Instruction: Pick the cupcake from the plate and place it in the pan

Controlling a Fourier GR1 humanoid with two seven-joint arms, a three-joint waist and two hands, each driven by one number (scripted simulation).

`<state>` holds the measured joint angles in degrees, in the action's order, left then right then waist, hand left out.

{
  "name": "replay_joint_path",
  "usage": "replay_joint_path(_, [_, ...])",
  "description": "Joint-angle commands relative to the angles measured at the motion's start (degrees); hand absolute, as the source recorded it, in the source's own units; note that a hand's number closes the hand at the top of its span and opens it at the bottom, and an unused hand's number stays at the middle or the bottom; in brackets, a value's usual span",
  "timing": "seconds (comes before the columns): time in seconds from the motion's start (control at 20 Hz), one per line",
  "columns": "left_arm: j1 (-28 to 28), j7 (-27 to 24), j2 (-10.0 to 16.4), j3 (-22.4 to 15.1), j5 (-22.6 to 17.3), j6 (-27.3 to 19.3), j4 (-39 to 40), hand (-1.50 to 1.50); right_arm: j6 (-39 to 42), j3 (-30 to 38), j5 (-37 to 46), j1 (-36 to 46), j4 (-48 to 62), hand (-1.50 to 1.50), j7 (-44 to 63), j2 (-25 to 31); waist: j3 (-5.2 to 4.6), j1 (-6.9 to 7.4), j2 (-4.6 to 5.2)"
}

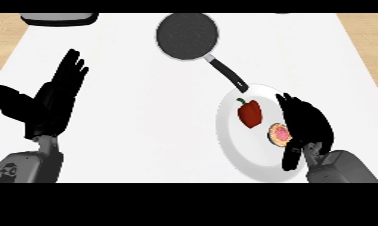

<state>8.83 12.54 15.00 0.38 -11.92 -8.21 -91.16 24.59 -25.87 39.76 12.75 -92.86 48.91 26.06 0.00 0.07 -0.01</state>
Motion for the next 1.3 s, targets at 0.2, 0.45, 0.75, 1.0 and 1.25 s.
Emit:
replay_joint_path(0.2, [4.21, -0.86, -0.57, 3.11, 1.30, 2.45, 5.80, 0.00, -3.03, 2.02, 6.88, -0.42, 5.86, -1.50, -4.46, -6.75, -0.01, -0.12, 0.05])
replay_joint_path(0.45, [0.62, 2.54, -2.18, 1.80, 3.13, 1.42, -0.70, 0.00, 0.32, 7.84, 6.07, 1.61, 9.92, -1.50, -9.03, -6.58, 0.00, 0.05, 0.01])
replay_joint_path(0.75, [1.53, -1.54, -4.02, 2.30, 4.14, 1.85, 3.06, 0.00, -6.63, 4.40, 11.42, -1.01, 13.62, 1.50, -19.30, -6.84, 0.00, -0.12, 0.03])
replay_joint_path(1.0, [-1.08, -2.59, -3.86, 3.51, 4.17, 3.36, 1.67, 0.00, -9.30, 7.51, 13.01, -0.60, 17.08, 1.50, -23.89, -7.49, 0.00, -0.03, 0.01])
replay_joint_path(1.25, [-1.63, -1.15, -4.51, 4.06, 4.80, 3.81, 0.28, 0.00, -6.61, 7.57, 15.09, -1.15, 12.10, 1.50, -19.92, -12.90, -0.01, -0.06, -0.03])
